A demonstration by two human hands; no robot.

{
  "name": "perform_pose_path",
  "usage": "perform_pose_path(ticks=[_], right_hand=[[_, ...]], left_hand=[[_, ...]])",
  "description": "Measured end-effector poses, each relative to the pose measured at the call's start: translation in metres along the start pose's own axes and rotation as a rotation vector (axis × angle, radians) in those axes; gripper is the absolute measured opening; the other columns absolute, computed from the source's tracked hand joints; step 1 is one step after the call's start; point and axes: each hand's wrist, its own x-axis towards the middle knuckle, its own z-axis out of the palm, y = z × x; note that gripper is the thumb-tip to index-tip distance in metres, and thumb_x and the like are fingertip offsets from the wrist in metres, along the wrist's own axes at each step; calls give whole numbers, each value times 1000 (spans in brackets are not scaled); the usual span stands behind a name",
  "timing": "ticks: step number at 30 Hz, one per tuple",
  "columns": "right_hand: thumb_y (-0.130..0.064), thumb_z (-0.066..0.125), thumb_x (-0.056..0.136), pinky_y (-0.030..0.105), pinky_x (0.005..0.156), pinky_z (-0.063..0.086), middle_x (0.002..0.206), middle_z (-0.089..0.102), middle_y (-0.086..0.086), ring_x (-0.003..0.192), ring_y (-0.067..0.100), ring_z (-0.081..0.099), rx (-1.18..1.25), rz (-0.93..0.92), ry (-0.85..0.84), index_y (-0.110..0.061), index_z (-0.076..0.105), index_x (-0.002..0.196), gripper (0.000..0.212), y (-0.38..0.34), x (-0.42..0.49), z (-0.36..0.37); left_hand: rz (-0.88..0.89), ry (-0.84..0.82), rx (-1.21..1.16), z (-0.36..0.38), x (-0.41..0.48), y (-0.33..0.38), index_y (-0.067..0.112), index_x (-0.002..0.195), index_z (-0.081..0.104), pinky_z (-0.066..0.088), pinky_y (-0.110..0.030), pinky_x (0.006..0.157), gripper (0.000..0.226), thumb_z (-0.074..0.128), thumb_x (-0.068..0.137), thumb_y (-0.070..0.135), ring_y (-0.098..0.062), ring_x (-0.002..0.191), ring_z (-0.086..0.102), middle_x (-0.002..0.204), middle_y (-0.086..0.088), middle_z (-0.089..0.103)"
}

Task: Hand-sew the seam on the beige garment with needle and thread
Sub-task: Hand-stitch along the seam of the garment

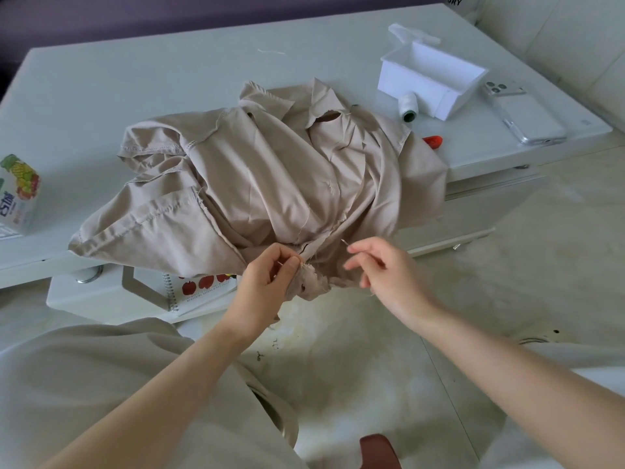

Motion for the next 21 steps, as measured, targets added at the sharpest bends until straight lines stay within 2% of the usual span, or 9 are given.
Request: perform_pose_path(ticks=[3, 7, 12, 16, 21], right_hand=[[-4, 47, 95, 16, 44, 44, 81, 67, -3, 46, 1, 55, 196, 55, -28, -19, 59, 88, 20, -19, -6, 22], [-6, 47, 96, 16, 43, 45, 71, 63, 1, 45, 2, 58, 182, 116, -112, -11, 62, 95, 15, -36, -10, 33], [-5, 48, 94, 21, 41, 45, 57, 62, -5, 45, 9, 59, 171, 159, -170, -21, 61, 84, 23, -37, -12, 34], [-4, 46, 95, 25, 44, 49, 59, 61, -4, 46, 11, 58, 199, 167, -206, -21, 60, 84, 25, -34, -12, 31], [-6, 48, 95, 23, 47, 48, 63, 60, -6, 47, 5, 53, 95, 78, -255, -23, 61, 82, 24, -31, -8, 23]], left_hand=[[11, 34, 5, -2, -3, 4, 18, 84, 59, 41, -30, 45, 18, 49, 98, 14, -7, 43, 41, 55, 3, 50], [0, 50, -23, -5, -8, 10, 20, 85, 59, 46, -38, 38, 17, 49, 98, 18, -13, 38, 48, 49, 3, 50], [53, 117, -50, -8, -7, 10, 17, 84, 60, 45, -24, 45, 16, 51, 97, 14, -6, 47, 48, 52, 10, 55], [25, 108, -55, -10, -8, 8, 20, 84, 62, 51, -44, 49, 15, 53, 97, 18, -12, 52, 52, 64, -3, 58], [45, 120, -45, -11, -7, 7, 20, 84, 62, 50, -45, 47, 15, 54, 96, 17, -17, 54, 50, 63, -3, 57]])
